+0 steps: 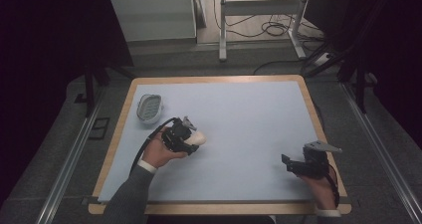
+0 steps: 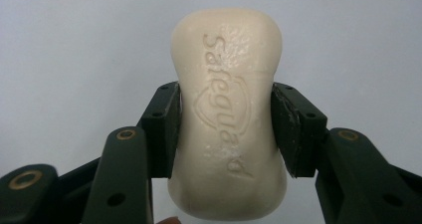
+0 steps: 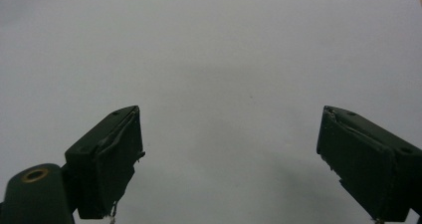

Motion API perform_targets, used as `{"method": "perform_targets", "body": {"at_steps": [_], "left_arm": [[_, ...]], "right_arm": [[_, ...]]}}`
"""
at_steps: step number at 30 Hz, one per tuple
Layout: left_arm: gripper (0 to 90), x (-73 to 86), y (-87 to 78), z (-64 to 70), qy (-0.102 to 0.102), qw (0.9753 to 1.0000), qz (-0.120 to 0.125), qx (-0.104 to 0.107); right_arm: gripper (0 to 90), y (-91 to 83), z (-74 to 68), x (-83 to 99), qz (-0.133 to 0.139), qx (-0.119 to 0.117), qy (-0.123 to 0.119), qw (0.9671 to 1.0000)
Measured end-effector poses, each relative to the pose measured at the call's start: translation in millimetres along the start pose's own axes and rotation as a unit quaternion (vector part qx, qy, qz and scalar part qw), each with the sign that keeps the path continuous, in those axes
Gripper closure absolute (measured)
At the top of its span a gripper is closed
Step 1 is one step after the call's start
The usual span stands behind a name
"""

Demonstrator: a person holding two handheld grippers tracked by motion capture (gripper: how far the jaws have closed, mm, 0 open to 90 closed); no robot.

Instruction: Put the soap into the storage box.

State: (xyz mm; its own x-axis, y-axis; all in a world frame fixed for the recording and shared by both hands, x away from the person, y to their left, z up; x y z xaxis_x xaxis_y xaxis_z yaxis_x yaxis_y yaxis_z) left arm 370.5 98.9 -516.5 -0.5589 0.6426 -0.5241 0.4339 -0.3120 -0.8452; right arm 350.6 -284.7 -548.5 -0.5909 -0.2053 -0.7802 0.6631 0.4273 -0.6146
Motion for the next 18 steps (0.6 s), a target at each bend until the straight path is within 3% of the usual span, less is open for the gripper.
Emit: {"method": "perform_targets", "body": {"at_steps": [18], "left_arm": [[49.2, 5.8, -7.1, -31.8, -0.035, 0.9993, 0.006, -0.016]], "right_arm": [[10.6, 0.2, -1.2, 0.0, -0.001, -0.002, 0.0, 1.0]]}}
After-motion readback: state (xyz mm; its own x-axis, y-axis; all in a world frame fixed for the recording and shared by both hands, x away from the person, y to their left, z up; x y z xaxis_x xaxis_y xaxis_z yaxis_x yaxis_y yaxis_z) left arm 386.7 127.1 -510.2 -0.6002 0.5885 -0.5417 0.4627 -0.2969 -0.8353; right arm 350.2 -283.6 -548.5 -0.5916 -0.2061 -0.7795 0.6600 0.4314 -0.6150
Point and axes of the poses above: each handheld gripper's, and its own axes: y roughly forward along the jaws, x roughly out of its underside, z roughly to its right, the point moved 6 cm from there along y, roughly forward along the jaws, and after that the axes turned 6 degrees about -x, right-handed, at the moved point
